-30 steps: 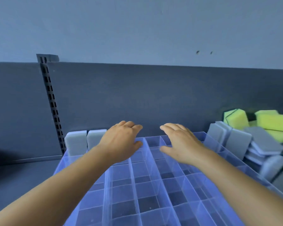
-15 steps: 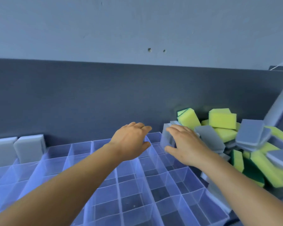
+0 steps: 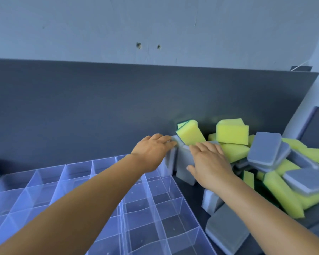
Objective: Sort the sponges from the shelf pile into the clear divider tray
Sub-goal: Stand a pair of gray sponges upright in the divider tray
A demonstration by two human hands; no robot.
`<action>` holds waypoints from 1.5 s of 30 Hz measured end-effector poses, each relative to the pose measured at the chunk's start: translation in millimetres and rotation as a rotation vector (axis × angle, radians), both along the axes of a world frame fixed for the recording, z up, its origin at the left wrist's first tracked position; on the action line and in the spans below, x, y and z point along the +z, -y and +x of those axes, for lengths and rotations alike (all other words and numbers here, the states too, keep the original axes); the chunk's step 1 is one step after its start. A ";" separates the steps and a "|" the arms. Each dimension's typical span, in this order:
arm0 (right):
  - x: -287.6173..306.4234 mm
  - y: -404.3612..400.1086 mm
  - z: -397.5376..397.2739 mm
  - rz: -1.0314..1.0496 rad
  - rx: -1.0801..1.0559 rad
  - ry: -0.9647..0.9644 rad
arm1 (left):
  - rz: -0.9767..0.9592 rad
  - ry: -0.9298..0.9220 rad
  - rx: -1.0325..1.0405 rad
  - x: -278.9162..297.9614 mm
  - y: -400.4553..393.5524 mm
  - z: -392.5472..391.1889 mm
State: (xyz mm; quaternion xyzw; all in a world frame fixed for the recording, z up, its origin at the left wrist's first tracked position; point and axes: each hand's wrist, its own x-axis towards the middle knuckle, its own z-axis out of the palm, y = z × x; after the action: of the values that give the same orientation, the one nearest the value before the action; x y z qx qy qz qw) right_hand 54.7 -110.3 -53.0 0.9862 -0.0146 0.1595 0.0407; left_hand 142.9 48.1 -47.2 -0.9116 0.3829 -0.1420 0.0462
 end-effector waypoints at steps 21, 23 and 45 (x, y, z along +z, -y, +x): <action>48.9 -21.9 -12.9 0.252 0.082 0.265 | -0.178 0.036 -0.060 59.0 -35.2 -19.7; 56.3 -35.4 -15.4 0.254 0.108 0.296 | -0.202 0.053 -0.029 67.1 -55.2 -28.0; 58.5 -290.5 -13.1 0.408 0.522 0.184 | -0.339 0.005 0.416 68.7 -344.9 -111.0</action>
State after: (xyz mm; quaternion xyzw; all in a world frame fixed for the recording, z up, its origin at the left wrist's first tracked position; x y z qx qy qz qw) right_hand 41.6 180.2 5.6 0.9261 0.2029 0.2465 -0.2010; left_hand 31.9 393.0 21.4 -0.9651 0.1579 -0.1938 -0.0778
